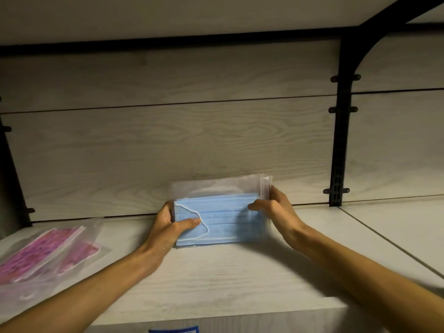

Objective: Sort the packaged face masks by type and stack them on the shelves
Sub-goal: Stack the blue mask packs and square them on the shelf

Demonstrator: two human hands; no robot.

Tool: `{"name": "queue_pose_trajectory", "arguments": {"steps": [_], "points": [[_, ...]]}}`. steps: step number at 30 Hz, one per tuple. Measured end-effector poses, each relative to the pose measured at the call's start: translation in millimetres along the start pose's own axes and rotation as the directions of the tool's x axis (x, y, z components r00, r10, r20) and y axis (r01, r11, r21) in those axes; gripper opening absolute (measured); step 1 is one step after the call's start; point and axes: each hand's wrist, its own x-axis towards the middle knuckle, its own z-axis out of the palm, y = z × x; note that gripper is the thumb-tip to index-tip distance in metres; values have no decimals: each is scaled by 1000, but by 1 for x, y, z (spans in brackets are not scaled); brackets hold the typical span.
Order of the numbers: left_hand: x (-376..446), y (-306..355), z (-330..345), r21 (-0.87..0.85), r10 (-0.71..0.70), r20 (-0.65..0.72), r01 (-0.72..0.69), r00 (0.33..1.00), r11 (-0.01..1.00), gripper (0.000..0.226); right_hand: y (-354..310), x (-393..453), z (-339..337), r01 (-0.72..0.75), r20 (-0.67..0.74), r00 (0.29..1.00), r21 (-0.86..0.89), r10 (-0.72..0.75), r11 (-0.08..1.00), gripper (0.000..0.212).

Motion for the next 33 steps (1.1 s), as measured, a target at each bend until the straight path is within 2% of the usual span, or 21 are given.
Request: {"name": "queue_pose_trajectory", "arguments": {"steps": [3,7,11,19,22,24,29,31,33], "points": [[-1,0,3,-14,23,16,-23,1000,1000,60,1,-1,2,-31,12,999,5,31,999,53],[0,1,8,-10,88,19,-88,996,996,58,0,-1,2,74,-95,993,37,-70,997,41],[1,-2,5,-58,49,11,-48,999,997,48,-5,-2,2,160,-208,967,47,-147,986,36],[2,-7,7,-77,16,80,-10,997,997,61,-7,-8,4,222,-223,944,-118,-243,968,39],[4,-10,8,-68,-29,123,37,992,997,62,-4,-11,0,251,-234,896,-434,-377,865,42],[4,-12,9,-31,-5,128,9,992,999,62,-4,-13,-2,226,-230,873,-591,-429,775,51],[0,-12,10,48,73,132,-80,989,996,55,-18,-11,-13,309,-84,870,-675,-486,670,61],[-3,-9,12,83,117,137,-129,984,988,56,-30,-11,-22,305,-11,882,-750,-472,587,57],[-4,-7,14,143,180,116,-196,977,970,58,-45,-13,-29,282,63,897,-844,-438,456,54]]}}
